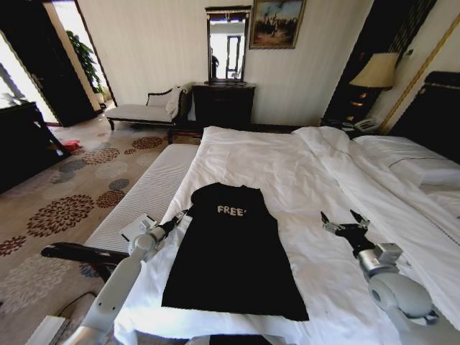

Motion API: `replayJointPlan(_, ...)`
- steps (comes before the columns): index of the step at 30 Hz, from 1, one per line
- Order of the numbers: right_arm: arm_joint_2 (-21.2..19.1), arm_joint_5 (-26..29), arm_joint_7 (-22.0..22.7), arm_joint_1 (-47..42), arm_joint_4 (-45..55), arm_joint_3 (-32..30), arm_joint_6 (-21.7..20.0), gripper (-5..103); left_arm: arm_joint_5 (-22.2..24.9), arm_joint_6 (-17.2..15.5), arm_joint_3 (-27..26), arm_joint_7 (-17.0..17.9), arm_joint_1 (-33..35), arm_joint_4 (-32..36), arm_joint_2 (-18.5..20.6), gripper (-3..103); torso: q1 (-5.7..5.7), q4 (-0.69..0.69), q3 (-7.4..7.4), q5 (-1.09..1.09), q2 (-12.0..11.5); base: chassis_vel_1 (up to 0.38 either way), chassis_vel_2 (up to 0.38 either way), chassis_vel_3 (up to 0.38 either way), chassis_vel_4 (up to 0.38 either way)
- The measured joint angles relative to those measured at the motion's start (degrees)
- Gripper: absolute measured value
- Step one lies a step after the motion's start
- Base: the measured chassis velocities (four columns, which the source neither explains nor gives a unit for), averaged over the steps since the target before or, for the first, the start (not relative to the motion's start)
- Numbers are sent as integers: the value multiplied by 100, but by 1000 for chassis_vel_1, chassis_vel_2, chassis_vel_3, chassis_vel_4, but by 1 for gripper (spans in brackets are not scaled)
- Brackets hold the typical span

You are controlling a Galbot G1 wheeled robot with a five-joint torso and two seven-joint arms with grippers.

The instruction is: Fold the clothes on the bed.

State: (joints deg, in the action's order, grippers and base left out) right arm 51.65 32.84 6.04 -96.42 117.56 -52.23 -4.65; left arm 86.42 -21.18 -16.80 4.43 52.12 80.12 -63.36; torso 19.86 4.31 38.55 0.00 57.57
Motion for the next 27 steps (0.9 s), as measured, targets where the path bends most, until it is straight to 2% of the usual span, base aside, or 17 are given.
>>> replayJointPlan(2, 7, 0, 0, -10, 10, 0, -3, 100, -22, 2, 8, -8, -8, -14, -4, 74, 0, 0, 0, 0, 0, 0, 0, 0, 0)
replayJointPlan(7, 24, 16, 3, -77, 70, -15, -16, 100, -85, 4, 102, -26, -33, -10, -10, 46, 0, 0, 0, -1, 0, 0, 0, 0, 0)
replayJointPlan(10, 23, 41, 5, -78, 92, -19, -29, 100, -106, 4, 147, -26, -51, -7, -14, 42, 0, 1, 0, 0, 0, 0, 0, 0, 0)
replayJointPlan(13, 40, 84, 19, -107, 139, -38, -54, 100, -248, 9, 270, -51, -135, -95, -90, 26, 0, 0, 0, 0, 0, 0, 0, 0, 0)
replayJointPlan(18, 83, 65, 19, -211, 150, -85, -55, 100, -289, 26, 310, -83, -299, -339, -169, 34, 0, 1, 0, 0, 0, 0, 0, 0, 0)
replayJointPlan(22, 124, 31, 15, -249, 155, -88, -52, 100, -300, 48, 302, -100, -328, -382, -175, 32, 0, 1, 0, 0, 0, 0, 0, 0, 0)
replayJointPlan(25, 131, 27, 14, -249, 157, -87, -49, 100, -308, 60, 267, -104, -317, -366, -159, 26, 0, 1, 0, 0, 0, 0, 0, 0, 0)
replayJointPlan(27, 125, 31, 14, -216, 156, -71, -48, 100, -317, 75, 250, -116, -280, -314, -118, 15, 0, 0, 0, 0, 0, 0, 0, 0, 0)
